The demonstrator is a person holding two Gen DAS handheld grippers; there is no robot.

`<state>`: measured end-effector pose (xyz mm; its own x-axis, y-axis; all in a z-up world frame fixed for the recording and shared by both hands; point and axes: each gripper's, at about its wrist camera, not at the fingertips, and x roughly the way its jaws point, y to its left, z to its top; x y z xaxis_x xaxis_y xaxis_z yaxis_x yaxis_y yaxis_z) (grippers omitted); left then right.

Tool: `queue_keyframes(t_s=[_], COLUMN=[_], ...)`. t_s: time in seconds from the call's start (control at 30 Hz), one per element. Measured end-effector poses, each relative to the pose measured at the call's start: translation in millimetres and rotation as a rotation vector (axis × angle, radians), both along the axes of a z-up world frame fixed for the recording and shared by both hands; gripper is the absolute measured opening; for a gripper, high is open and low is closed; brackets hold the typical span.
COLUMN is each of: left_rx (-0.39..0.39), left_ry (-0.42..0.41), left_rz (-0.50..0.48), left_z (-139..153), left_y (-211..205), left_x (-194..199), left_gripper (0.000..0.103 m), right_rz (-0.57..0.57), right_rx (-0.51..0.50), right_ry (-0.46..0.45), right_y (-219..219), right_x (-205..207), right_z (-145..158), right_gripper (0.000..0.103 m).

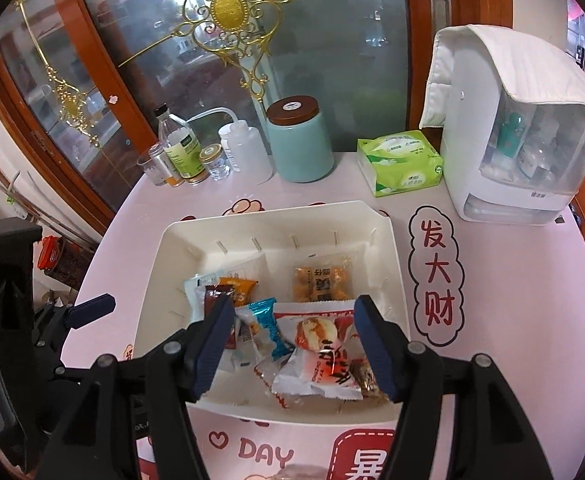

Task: Organize snacks
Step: 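Withdraw both open tools from the tray back toward the snack pile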

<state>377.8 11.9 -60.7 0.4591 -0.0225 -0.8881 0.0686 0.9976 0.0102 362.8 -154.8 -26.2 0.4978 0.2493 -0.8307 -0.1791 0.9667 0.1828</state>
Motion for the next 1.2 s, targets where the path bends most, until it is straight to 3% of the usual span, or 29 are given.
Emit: queue_keyframes(t_s=[0.63, 0.9, 1.2], left_rx=[0.060, 0.048, 0.009], left_ry=[-0.104, -0.153, -0.185], left_rz=[0.004, 0.035, -0.005], left_z=[32.2, 49.9, 60.4], left_y=[-5.5, -3.9, -15.7], left_x=[-49.4, -75.7, -118.5], left_gripper=[0.095, 0.095, 0.095], right_rz=[0.074, 0.089, 0.104], right_rx=[-0.013, -0.004, 0.003], right_ry=[-0.031, -0.046, -0.081], right_y=[0.9, -9.8, -29.2], right_x=[-52.8, -81.2, -129.2], right_z=[21.7, 29.7, 35.4], right_gripper=[0.063, 0.063, 0.063])
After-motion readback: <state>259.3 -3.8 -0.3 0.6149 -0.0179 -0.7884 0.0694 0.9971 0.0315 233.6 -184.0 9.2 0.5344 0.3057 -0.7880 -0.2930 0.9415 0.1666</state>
